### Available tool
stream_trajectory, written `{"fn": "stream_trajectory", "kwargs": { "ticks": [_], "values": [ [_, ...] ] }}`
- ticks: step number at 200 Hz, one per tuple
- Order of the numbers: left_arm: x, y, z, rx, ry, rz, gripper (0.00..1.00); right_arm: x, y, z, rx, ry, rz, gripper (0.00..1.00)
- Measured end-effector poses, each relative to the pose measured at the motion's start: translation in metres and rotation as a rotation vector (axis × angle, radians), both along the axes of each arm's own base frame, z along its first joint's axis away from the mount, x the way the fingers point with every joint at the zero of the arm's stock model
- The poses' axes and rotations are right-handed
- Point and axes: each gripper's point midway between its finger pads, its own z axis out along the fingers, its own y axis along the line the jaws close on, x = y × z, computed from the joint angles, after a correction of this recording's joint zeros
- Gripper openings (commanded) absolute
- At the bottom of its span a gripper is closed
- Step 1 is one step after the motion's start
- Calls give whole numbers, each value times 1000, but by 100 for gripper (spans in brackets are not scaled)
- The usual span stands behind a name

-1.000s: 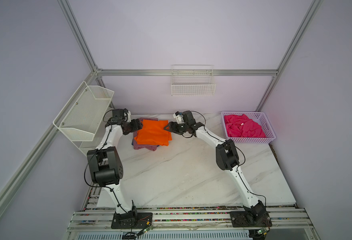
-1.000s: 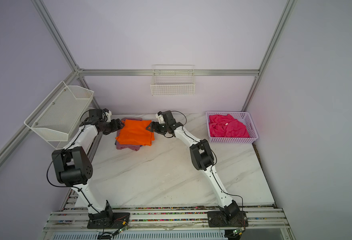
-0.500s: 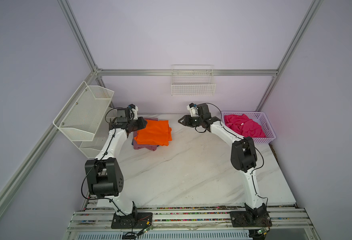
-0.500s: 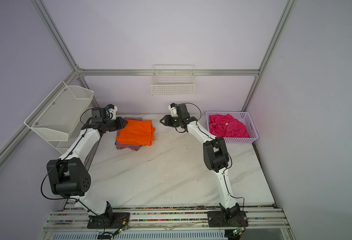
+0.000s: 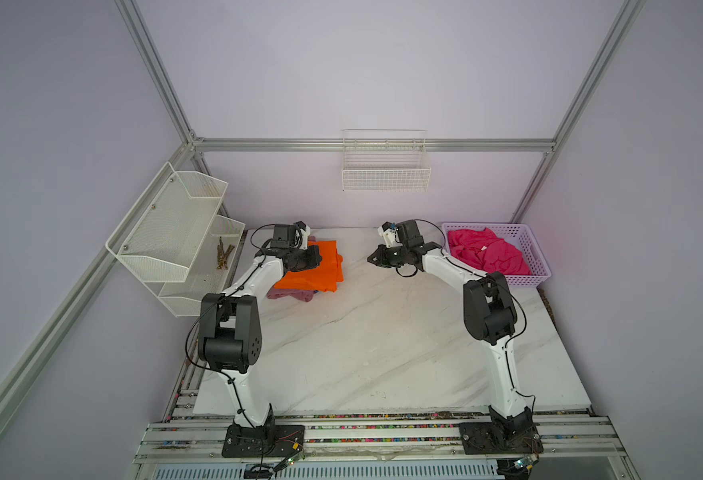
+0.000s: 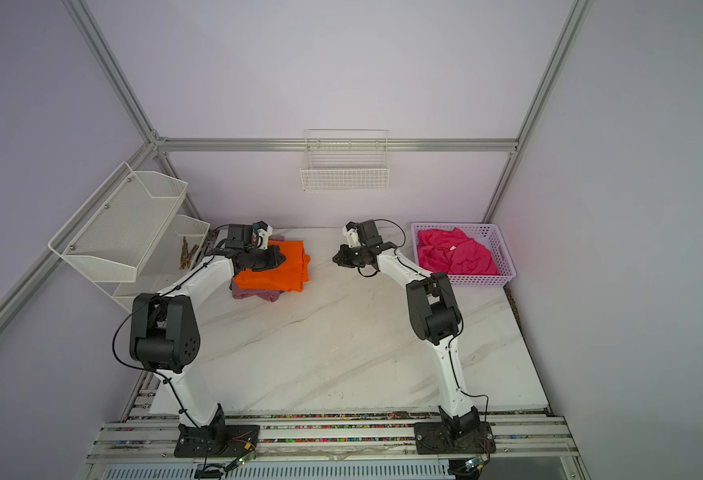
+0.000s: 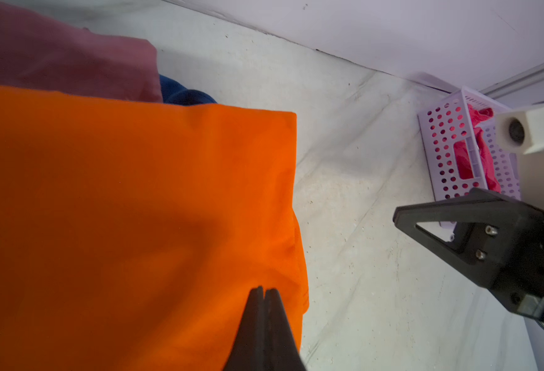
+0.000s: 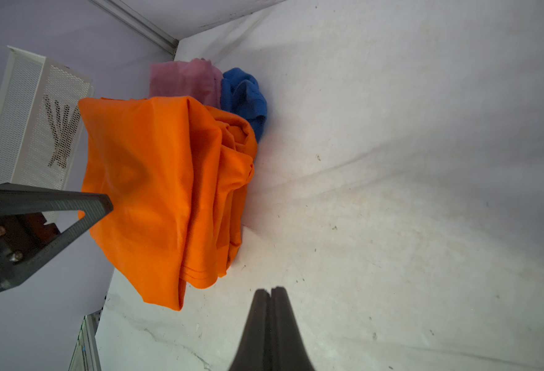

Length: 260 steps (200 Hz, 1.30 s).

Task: Fold and stack t-shirts
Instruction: Move the T-shirt to the center of the board.

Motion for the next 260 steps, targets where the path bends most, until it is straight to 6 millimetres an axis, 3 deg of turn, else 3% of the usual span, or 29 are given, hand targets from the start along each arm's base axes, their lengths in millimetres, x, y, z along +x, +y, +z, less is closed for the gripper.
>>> {"fn": "stream_trajectory", "kwargs": {
  "ticks": [33, 76, 90, 139, 201, 260],
  "values": [
    [9, 13, -9, 42, 0, 73, 0, 6, -11, 0, -3, -3, -18, 0],
    [14, 21, -69, 82, 123, 129, 0, 9, -24, 14, -7, -29, -32, 0],
    [17, 22, -80, 97, 142, 143, 0, 9, -28, 21, -9, -38, -35, 0],
    [33, 23, -84, 129, 149, 181, 0, 10, -41, 36, -21, -62, -48, 0],
    [35, 27, -89, 125, 144, 161, 0, 6, -51, 20, -48, -27, -52, 0],
    [28, 63, -87, 76, 125, 198, 0, 5, -51, 20, -45, -22, -51, 0]
  ]
}}
